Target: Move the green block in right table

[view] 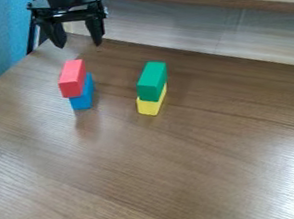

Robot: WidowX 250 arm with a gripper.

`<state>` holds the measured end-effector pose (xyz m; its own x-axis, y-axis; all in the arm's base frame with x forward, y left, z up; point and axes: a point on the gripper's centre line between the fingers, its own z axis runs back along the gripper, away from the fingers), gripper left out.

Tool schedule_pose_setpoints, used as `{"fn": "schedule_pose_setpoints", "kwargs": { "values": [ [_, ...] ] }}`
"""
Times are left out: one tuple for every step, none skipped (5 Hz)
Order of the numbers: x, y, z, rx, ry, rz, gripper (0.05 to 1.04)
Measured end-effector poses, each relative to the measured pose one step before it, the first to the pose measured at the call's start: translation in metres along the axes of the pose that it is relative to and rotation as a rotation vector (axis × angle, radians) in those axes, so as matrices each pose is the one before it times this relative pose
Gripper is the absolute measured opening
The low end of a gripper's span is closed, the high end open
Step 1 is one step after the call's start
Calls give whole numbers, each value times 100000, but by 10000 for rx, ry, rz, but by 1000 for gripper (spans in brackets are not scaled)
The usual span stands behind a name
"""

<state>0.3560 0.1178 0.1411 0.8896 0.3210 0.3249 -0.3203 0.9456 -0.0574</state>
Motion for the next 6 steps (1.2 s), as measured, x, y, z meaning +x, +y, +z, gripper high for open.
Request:
{"fn": "schedule_pose_setpoints", "kwargs": {
  "values": [
    [-380, 11, -1120, -4, 322, 20, 1000],
    [-108, -427, -298, -57, 97, -127, 1000],
    [-234, -955, -821, -153, 226, -148, 1000],
    [204, -1082, -263, -270, 7, -109, 1000],
    [3, -1852, -814, -323, 170, -317, 1000],
    [-185, -1925, -497, -286, 106, -375, 1000]
  ]
}}
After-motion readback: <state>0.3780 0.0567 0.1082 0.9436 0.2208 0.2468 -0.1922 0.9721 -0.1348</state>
